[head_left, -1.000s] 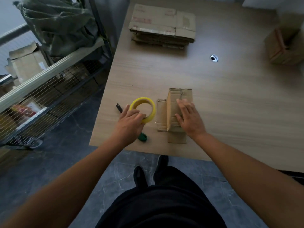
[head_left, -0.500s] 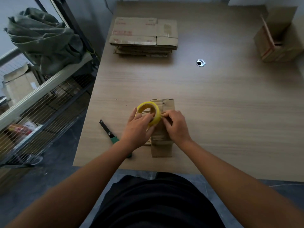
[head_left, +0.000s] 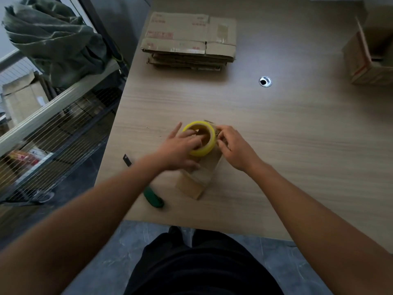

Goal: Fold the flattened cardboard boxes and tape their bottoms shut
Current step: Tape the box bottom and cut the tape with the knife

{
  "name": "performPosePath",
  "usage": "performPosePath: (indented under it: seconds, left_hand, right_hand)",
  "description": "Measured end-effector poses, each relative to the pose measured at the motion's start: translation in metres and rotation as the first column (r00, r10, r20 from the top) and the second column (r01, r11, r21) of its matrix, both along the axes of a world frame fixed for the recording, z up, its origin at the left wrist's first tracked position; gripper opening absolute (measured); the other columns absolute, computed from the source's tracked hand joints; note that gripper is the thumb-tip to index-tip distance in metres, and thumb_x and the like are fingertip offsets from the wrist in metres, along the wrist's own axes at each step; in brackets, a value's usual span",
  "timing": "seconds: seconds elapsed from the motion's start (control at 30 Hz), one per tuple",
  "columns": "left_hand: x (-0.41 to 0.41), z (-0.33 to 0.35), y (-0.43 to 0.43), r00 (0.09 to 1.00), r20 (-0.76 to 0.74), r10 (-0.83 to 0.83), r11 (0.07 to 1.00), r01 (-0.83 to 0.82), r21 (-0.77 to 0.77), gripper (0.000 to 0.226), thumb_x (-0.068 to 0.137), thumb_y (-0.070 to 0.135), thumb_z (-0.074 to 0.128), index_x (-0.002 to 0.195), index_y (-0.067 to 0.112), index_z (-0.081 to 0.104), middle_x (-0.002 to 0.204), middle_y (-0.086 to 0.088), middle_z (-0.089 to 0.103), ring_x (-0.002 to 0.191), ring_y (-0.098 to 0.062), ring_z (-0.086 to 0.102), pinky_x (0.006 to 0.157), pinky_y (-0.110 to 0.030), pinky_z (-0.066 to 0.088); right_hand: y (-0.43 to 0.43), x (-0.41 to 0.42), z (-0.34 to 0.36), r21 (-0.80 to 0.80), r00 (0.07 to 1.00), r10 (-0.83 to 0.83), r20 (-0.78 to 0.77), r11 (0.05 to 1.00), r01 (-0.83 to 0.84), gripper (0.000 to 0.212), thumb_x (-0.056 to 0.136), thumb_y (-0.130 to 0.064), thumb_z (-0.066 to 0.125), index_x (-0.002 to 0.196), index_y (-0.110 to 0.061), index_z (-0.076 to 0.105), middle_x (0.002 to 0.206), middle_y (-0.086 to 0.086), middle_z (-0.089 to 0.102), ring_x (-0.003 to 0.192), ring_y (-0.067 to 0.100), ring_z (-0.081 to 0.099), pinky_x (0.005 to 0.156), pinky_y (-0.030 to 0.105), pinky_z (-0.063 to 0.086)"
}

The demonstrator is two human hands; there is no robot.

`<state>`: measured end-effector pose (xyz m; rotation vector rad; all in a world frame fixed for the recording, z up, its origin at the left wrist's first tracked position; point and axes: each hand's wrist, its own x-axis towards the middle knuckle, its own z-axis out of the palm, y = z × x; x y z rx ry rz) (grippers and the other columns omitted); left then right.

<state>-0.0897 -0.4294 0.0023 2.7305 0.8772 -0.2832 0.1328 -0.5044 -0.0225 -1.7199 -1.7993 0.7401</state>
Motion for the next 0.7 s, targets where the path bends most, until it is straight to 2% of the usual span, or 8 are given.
performPosePath:
  seconds: [0.1, 0.2, 0.3, 0.43, 0.53, 0.6, 0.63, 0.7]
  left_hand:
    - [0.014, 0.026, 0.025, 0.98, -0.132, -0.148, 0.985, 0.158, 0.065, 0.058, 0.088, 0.049, 0.069, 0.138, 0.028, 0.048, 0.159, 0.007, 0.039, 0.15, -0.014, 0.029, 0.121, -0.049, -0.021]
    - [0.024, 0.031, -0.002, 0.98, -0.197, -0.031, 0.985, 0.063, 0.161, 0.043, 0.092, 0.041, 0.061, 0.131, 0.026, 0.05, 0.161, 0.006, 0.032, 0.148, -0.014, 0.032, 0.121, -0.056, -0.019]
    - [0.016, 0.004, -0.05, 0.974, 0.032, 0.225, 0.953, -0.227, 0.2, 0.052, 0.087, 0.057, 0.059, 0.125, 0.021, 0.057, 0.153, 0.004, 0.045, 0.141, -0.015, 0.041, 0.122, -0.058, -0.009]
    - [0.003, -0.024, -0.072, 0.921, 0.271, 0.28, 0.914, -0.342, 0.219, 0.052, 0.074, 0.062, 0.073, 0.105, 0.02, 0.065, 0.128, 0.005, 0.065, 0.119, -0.018, 0.06, 0.121, -0.053, 0.009]
    - [-0.007, -0.023, -0.066, 0.912, 0.326, 0.249, 0.915, -0.331, 0.229, 0.057, 0.073, 0.069, 0.069, 0.104, 0.021, 0.063, 0.119, 0.007, 0.067, 0.113, -0.02, 0.061, 0.119, -0.051, 0.011]
    - [-0.013, -0.021, -0.062, 0.913, 0.331, 0.238, 0.919, -0.322, 0.228, 0.063, 0.072, 0.074, 0.067, 0.106, 0.021, 0.063, 0.113, 0.007, 0.067, 0.11, -0.021, 0.061, 0.119, -0.051, 0.012]
    - [-0.015, -0.02, -0.062, 0.913, 0.333, 0.235, 0.92, -0.32, 0.227, 0.064, 0.072, 0.075, 0.068, 0.105, 0.02, 0.063, 0.11, 0.007, 0.067, 0.108, -0.022, 0.06, 0.118, -0.051, 0.014]
    - [-0.016, -0.019, -0.062, 0.91, 0.347, 0.226, 0.92, -0.316, 0.23, 0.062, 0.072, 0.075, 0.068, 0.101, 0.02, 0.062, 0.105, 0.005, 0.065, 0.104, -0.024, 0.06, 0.116, -0.051, 0.018]
  right_hand:
    - [-0.001, -0.007, 0.003, 0.029, 0.988, -0.139, 0.073, 0.99, 0.137, 0.002, 0.096, -0.012, 0.056, 0.098, -0.011, 0.056, 0.116, 0.01, 0.059, 0.104, 0.029, 0.053, 0.092, 0.046, 0.045]
    - [-0.006, -0.021, 0.004, 0.029, 0.952, -0.245, 0.184, 0.969, 0.244, 0.008, 0.096, -0.015, 0.053, 0.099, -0.008, 0.056, 0.111, 0.013, 0.056, 0.097, 0.034, 0.052, 0.085, 0.046, 0.044]
    - [-0.016, -0.034, 0.01, 0.002, 0.92, -0.334, 0.203, 0.94, 0.341, 0.012, 0.098, -0.017, 0.052, 0.099, -0.005, 0.055, 0.112, 0.016, 0.054, 0.099, 0.039, 0.052, 0.082, 0.048, 0.044]
    - [-0.026, -0.038, 0.023, -0.08, 0.924, -0.267, 0.274, 0.951, 0.298, 0.017, 0.103, -0.023, 0.046, 0.102, -0.008, 0.054, 0.115, 0.014, 0.052, 0.106, 0.035, 0.05, 0.079, 0.047, 0.043]
    - [-0.017, -0.019, 0.032, -0.167, 0.942, -0.289, 0.168, 0.934, 0.317, 0.013, 0.1, -0.022, 0.053, 0.09, -0.014, 0.054, 0.097, 0.008, 0.057, 0.095, 0.032, 0.057, 0.076, 0.04, 0.045]
    - [-0.008, -0.001, 0.038, -0.294, 0.917, -0.398, -0.013, 0.878, 0.377, 0.016, 0.096, -0.016, 0.06, 0.081, -0.014, 0.054, 0.085, 0.009, 0.063, 0.086, 0.03, 0.062, 0.073, 0.039, 0.046]
    - [-0.005, 0.006, 0.041, -0.376, 0.869, -0.473, -0.147, 0.839, 0.393, 0.019, 0.096, -0.012, 0.06, 0.079, -0.014, 0.053, 0.084, 0.01, 0.066, 0.083, 0.028, 0.064, 0.073, 0.041, 0.05]
    - [-0.004, 0.018, 0.044, -0.514, 0.697, -0.61, -0.377, 0.763, 0.391, 0.022, 0.096, -0.002, 0.056, 0.077, -0.012, 0.051, 0.083, 0.01, 0.069, 0.076, 0.024, 0.064, 0.069, 0.041, 0.054]
